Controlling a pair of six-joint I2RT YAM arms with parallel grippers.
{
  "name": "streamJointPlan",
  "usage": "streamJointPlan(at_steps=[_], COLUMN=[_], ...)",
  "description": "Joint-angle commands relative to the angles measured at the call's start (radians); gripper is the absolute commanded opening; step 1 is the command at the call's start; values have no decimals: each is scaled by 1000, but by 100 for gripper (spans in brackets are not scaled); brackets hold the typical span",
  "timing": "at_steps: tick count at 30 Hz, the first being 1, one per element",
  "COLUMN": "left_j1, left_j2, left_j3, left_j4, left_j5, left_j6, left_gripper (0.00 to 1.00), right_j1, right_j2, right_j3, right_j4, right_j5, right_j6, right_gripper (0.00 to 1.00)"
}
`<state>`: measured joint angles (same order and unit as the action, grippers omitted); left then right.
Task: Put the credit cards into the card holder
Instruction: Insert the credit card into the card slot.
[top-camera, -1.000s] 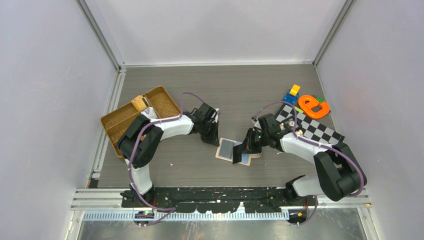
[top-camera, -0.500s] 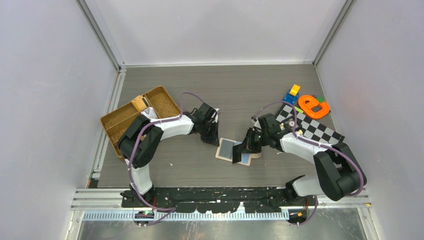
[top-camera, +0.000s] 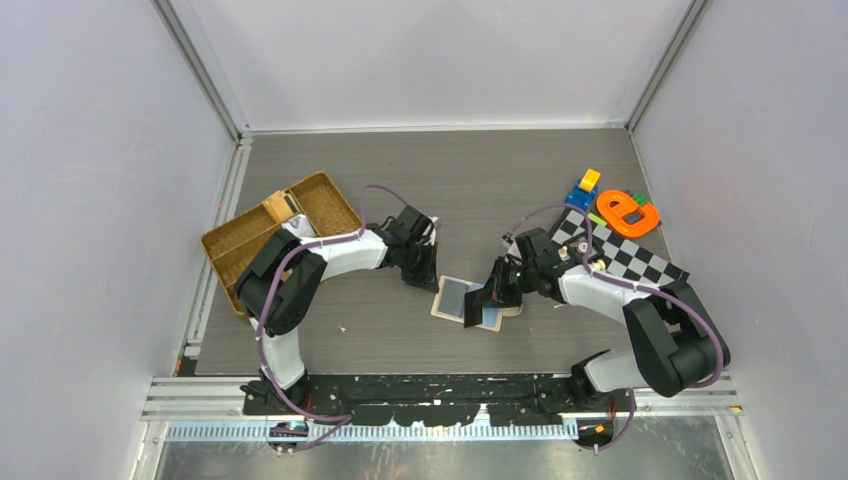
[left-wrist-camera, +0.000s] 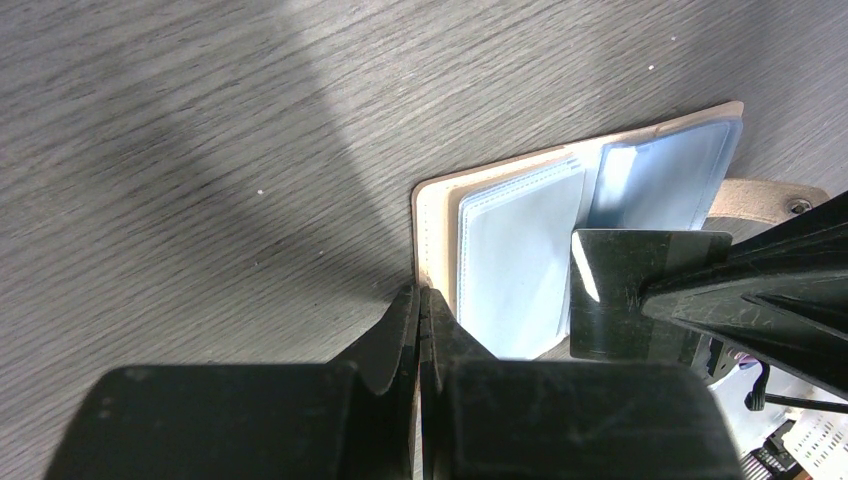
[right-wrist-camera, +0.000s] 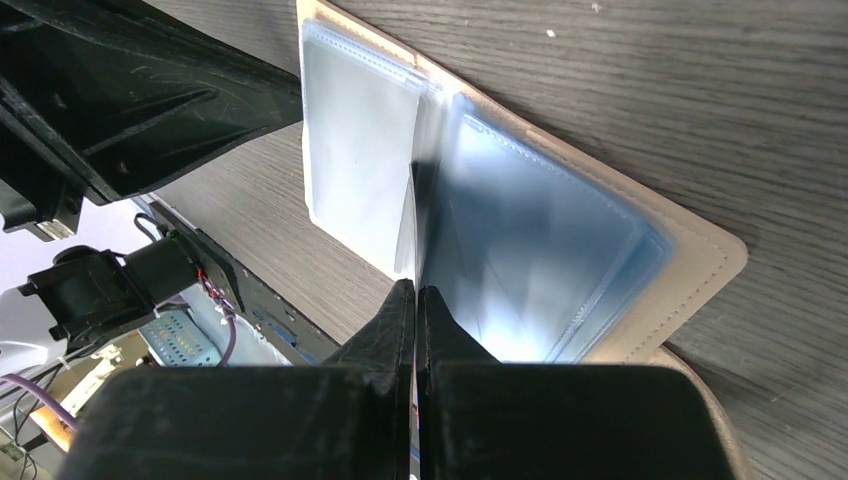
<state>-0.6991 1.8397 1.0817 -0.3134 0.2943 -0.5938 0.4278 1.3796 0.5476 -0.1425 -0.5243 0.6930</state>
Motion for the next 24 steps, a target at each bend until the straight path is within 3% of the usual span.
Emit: streamJointPlan(at_steps=[1,24], left_j1=[18,19], left_j2=[48,39], left_j3=[-30,-42], left_j4=[-114,-106], left_j5=[-161,-151], left_j6=[56,68], left_gripper=[0,0], right_j1=[-3,-14], right_j2=[-3,47], right_j3=[-6,-14], right_j4=[13,33], right_j5=[10,75], right_j6=[14,46], right_gripper=[1,0])
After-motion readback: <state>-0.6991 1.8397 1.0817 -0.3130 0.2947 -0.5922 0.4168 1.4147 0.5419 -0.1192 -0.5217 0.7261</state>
